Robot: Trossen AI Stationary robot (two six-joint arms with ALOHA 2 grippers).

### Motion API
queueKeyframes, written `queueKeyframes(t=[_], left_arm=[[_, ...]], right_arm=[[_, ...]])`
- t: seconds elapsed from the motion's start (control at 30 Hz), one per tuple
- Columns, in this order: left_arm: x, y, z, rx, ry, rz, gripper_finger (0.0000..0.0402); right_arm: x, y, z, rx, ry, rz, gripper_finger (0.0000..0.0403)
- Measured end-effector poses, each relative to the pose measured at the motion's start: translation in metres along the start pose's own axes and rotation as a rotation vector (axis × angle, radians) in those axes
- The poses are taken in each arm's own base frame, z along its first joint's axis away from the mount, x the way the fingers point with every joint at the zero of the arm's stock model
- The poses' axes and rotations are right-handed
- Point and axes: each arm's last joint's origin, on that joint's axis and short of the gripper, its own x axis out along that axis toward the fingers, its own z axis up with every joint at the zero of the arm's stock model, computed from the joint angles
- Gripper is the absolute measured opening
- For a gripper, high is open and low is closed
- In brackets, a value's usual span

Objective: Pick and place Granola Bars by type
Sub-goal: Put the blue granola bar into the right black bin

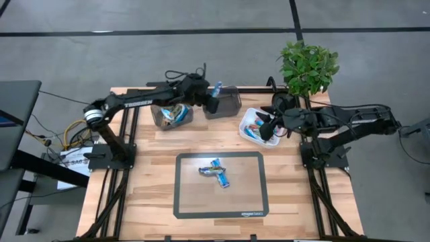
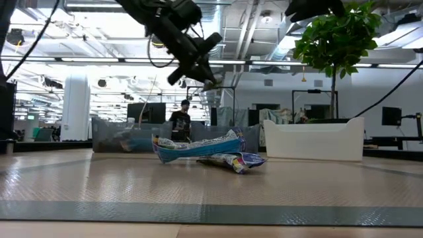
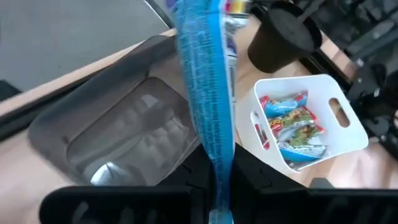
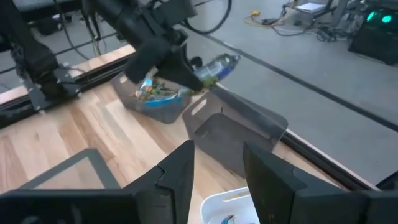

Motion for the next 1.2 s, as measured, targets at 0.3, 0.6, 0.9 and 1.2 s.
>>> queueKeyframes(t=[0.3, 0.6, 0.9, 1.2], left_arm=[[0.035, 0.002, 0.025, 0.148, 0.117, 0.121, 0.0033], [0.044, 0.011, 0.041, 0.174, 0.143, 0.142, 0.0111], [0.006, -0.03, 0.016, 0.372, 0.363, -0.083, 0.0115], [-0.027, -0.104, -0.064, 0.645, 0.692, -0.158, 0.0103]], right_arm=[[0.005, -0.006, 0.004, 0.034, -0.008, -0.011, 0.0129], [0.005, -0.005, 0.004, 0.034, -0.003, 0.003, 0.0129], [0.004, -0.003, 0.003, 0.032, 0.029, 0.072, 0.0129], [0.004, -0.001, 0.002, 0.013, 0.059, 0.141, 0.0129]])
